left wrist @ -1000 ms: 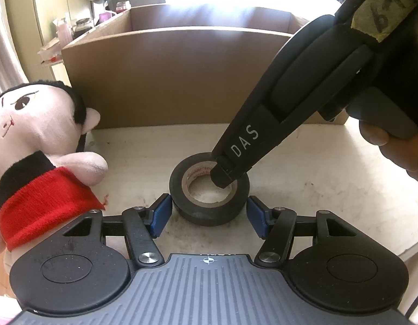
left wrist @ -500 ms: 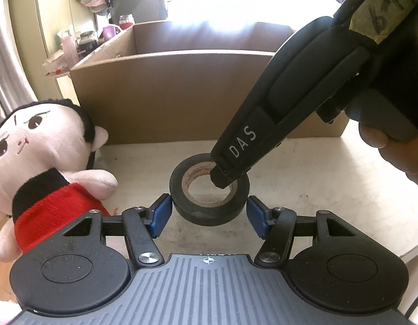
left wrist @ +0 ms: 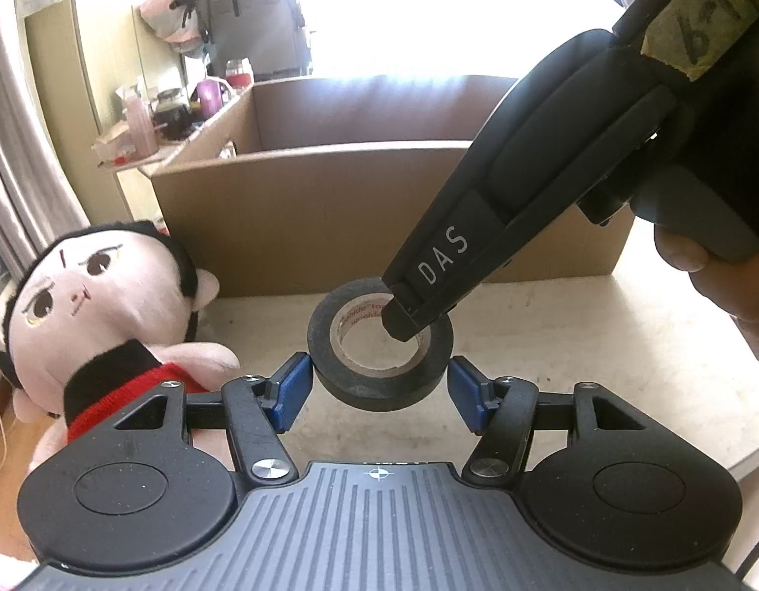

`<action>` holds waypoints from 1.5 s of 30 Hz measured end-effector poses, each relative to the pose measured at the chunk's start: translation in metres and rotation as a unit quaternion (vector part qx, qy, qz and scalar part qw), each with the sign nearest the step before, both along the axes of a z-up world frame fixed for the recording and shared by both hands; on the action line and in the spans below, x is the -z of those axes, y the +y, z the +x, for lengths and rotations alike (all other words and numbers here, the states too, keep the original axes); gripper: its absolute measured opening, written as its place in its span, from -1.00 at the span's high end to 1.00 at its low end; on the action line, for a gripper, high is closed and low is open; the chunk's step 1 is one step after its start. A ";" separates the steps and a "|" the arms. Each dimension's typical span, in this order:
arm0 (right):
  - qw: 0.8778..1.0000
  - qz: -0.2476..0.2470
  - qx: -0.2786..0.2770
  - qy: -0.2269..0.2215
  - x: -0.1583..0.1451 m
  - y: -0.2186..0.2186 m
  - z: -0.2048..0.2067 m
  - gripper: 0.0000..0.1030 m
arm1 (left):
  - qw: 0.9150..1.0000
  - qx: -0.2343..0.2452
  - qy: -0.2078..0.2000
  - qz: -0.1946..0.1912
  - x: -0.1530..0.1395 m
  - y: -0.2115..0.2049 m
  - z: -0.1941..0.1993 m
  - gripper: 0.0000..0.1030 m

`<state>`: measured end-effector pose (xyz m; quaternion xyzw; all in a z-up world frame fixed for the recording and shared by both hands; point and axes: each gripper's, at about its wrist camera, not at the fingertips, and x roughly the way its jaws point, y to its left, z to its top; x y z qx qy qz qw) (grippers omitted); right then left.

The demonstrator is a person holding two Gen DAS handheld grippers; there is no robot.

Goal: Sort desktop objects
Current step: 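Lift the tape roll with the right gripper and carry it over the box, then lower the tape roll into the box beside the rose-gold jar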

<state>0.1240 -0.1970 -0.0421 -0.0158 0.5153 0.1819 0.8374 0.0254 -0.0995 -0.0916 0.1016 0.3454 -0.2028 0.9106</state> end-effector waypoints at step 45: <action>0.988 0.056 0.031 -0.139 -0.106 -0.026 0.020 0.56 | 0.989 0.019 -0.149 0.005 -0.079 -0.002 0.055 -0.18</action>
